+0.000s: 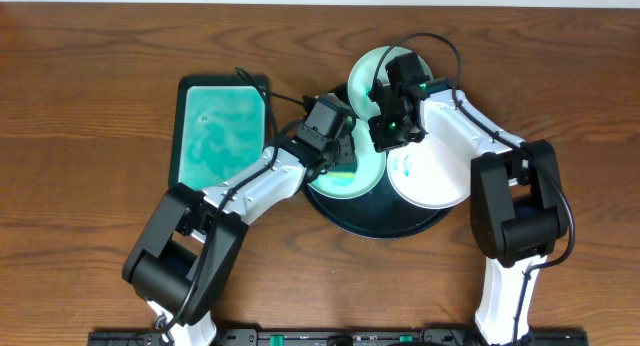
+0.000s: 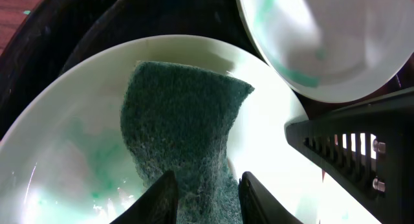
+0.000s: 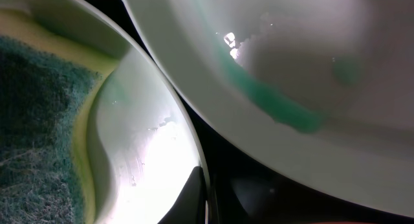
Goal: Clean dirty plates on tray and stack at the side
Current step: 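Scrub the pale green plate surface with the sponge in left gripper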
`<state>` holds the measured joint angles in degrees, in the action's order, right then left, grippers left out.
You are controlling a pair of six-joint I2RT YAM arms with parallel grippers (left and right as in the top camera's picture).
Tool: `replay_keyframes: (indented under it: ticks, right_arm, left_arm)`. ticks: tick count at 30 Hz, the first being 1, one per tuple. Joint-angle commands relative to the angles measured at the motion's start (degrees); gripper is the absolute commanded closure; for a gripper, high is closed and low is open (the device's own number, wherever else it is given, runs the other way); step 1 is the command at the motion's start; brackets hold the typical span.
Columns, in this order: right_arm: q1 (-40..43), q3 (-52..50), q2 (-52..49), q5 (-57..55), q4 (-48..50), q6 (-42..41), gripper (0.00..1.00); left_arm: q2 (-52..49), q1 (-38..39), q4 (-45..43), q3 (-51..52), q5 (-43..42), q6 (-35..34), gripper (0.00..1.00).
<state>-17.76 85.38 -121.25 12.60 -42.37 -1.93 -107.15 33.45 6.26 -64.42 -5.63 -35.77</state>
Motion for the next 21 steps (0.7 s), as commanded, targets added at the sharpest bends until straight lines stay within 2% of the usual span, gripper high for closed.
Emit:
replay_keyframes:
  ticks: [1,8,11,15,19,21]
  right_arm:
    - [-0.7,-0.4,-0.6,-0.1,-0.2,-0.6,0.99]
    - [-0.7,-0.4,-0.6,-0.1,-0.3,-0.6,0.99]
    - [-0.7,-0.4,-0.6,-0.1,-0.3,-0.6,0.99]
    - [-0.7,-0.4,-0.6,-0.1,-0.3,-0.6,0.99]
    - [-0.7,-0.4,-0.6,-0.1,-0.3,-0.6,0.99]
    - [-0.7,-0.4,-0.6,-0.1,-0.3,-0.6,0.99]
  left_arm:
    - [-1.5,0.4,0.4,-0.2,1.0,0.6,0.67]
    - [-4.2,0.5,0.6,-0.2,1.0,0.6,0.62]
    - [-4.5,0.5,0.5,-0.2,1.0,0.6,0.68]
    - [-4.5,0.5,0.4,-0.2,1.0,0.6,0.69]
    - [-4.5,0.5,0.6,-0.2,1.1,0.6,0.88]
    - [-4.5,0.5,0.6,-0.2,1.9,0.6,0.93]
